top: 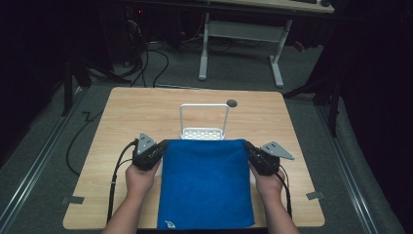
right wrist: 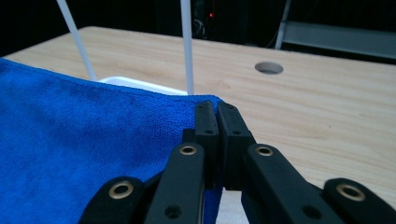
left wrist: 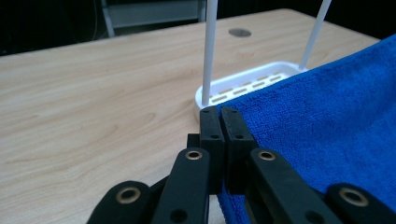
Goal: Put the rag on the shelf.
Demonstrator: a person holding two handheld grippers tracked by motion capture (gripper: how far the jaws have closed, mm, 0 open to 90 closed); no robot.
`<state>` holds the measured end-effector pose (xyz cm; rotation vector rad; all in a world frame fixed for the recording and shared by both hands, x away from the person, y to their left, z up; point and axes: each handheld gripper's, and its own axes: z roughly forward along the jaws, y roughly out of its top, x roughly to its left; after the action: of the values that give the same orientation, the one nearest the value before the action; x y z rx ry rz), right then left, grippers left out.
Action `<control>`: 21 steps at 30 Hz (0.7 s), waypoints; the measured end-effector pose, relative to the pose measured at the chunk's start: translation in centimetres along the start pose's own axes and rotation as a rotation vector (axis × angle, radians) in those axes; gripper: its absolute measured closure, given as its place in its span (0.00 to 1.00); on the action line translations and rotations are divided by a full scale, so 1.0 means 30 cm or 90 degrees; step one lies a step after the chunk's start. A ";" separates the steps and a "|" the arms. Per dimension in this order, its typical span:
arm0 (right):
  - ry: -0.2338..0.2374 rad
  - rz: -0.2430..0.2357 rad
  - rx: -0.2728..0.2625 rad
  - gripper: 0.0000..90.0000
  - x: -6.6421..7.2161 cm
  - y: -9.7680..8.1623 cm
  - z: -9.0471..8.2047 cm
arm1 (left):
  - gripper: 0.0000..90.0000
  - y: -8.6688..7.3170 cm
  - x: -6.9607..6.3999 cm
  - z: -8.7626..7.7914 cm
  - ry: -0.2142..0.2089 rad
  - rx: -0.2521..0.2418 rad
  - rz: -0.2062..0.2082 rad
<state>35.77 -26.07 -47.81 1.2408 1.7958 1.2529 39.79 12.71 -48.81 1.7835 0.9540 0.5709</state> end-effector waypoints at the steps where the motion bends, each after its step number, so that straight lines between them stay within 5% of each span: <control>1: 0.001 -0.001 -0.004 0.98 0.004 0.004 -0.005 | 0.99 0.004 0.000 -0.006 0.000 -0.006 0.000; 21: 0.004 -0.011 -0.127 0.98 0.046 0.126 -0.154 | 0.99 0.119 -0.052 -0.165 0.008 -0.162 0.020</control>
<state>32.58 -25.99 -42.58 1.1088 1.6362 1.3900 36.47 13.45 -43.51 1.5713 0.8229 0.6919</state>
